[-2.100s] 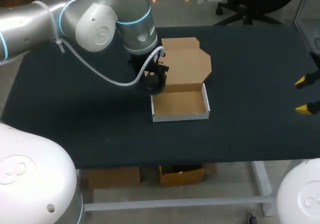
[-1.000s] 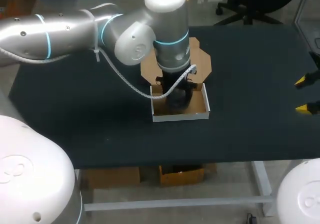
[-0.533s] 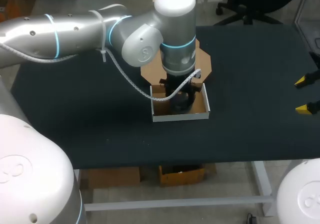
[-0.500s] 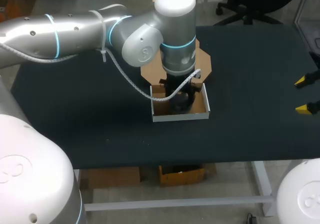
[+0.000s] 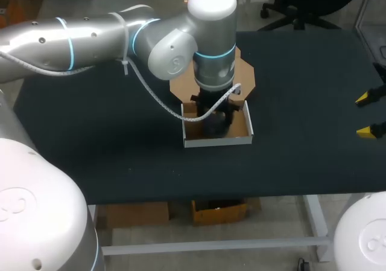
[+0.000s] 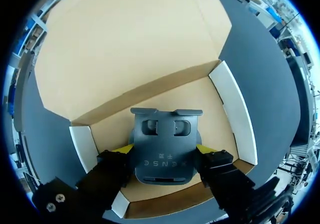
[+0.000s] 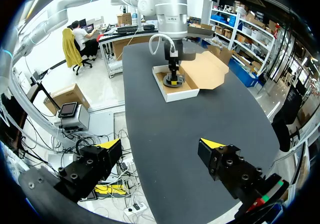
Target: Assemble the packaging by folding the flat box into shape, placing the metal phone stand inside, and closing the box properly
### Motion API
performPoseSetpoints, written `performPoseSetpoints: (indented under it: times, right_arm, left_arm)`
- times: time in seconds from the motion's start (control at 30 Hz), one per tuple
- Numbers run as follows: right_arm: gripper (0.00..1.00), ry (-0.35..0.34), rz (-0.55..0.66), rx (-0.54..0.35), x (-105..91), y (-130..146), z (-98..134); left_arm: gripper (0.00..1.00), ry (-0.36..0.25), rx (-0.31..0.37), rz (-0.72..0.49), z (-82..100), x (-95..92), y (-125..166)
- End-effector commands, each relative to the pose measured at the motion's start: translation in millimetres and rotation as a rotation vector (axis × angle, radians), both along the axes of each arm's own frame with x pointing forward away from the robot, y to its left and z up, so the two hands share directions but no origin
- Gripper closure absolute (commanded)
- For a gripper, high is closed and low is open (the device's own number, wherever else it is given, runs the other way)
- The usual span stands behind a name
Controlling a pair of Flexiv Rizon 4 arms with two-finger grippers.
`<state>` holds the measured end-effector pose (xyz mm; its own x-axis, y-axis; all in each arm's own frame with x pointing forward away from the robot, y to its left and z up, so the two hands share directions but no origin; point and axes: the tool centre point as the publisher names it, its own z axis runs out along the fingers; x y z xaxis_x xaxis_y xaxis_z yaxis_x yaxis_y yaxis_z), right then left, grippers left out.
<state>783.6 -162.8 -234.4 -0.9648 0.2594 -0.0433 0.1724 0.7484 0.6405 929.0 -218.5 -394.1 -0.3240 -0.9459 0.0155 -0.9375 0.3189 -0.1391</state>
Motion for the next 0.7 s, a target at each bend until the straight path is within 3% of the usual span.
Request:
performPoseSetpoints:
  times: [0.03,0.4,0.47,0.7]
  right_arm:
    - [0.00,0.000,0.002,0.004,-0.5,-1.4,0.7]
    - [0.00,0.000,0.002,0.004,-0.5,-1.4,0.7]
    - [0.00,0.000,0.002,0.004,-0.5,-1.4,0.7]
    - [0.00,0.000,0.002,0.004,-0.5,-1.4,0.7]
  left_arm:
    - [0.00,0.005,0.008,0.001,0.0,3.0,-2.8]
    - [0.00,0.030,-0.029,0.074,8.8,1.6,-5.1]
    - [0.00,0.019,0.000,0.127,9.6,0.8,-5.9]
    - [0.00,0.029,0.005,0.219,7.4,-4.7,-11.4]
